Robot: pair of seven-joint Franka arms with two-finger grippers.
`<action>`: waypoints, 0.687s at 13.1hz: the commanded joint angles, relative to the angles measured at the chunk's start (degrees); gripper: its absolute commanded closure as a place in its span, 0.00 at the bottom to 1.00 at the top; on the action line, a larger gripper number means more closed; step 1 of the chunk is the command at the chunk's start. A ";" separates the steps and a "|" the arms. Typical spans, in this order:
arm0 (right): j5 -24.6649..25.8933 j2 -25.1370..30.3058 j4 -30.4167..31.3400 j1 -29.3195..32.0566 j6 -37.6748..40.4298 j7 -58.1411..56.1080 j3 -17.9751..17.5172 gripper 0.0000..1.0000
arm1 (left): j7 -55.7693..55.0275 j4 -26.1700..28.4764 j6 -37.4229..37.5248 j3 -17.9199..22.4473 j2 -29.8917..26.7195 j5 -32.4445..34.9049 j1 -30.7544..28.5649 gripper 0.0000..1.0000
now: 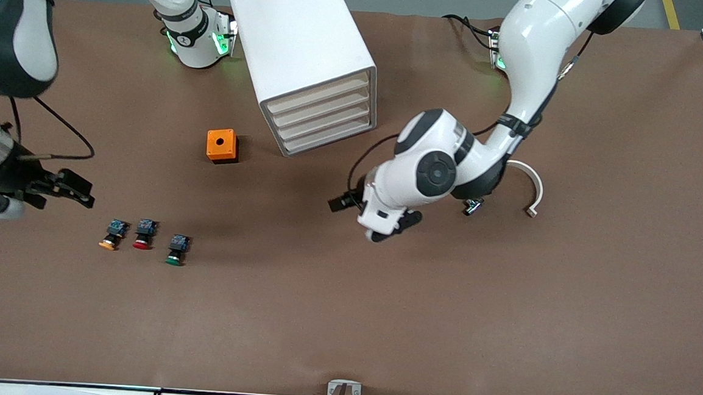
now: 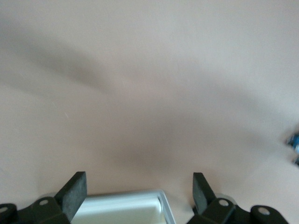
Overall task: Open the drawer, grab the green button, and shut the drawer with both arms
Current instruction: 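Release the green button with the right gripper and withdraw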
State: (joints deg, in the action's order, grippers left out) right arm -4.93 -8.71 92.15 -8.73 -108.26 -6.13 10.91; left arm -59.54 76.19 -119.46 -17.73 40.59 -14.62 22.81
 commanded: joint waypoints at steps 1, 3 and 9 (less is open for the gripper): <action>2.64 5.70 1.45 0.38 3.83 1.03 -0.62 0.00 | 0.05 1.94 0.28 -0.73 -2.35 2.58 -3.98 0.00; 4.49 7.73 1.36 -0.14 6.56 3.73 -0.88 0.00 | 0.30 2.20 0.80 -0.47 -3.40 3.71 -6.97 0.00; 12.76 9.94 1.36 -1.99 9.03 8.02 -2.30 0.00 | 11.93 1.85 15.27 -1.61 -9.64 6.18 -17.96 0.00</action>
State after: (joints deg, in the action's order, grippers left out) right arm 6.17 0.13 92.28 -11.07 -99.25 4.13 8.39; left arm -53.93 76.32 -108.71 -18.25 34.11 -9.57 7.46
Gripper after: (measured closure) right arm 0.000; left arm 0.000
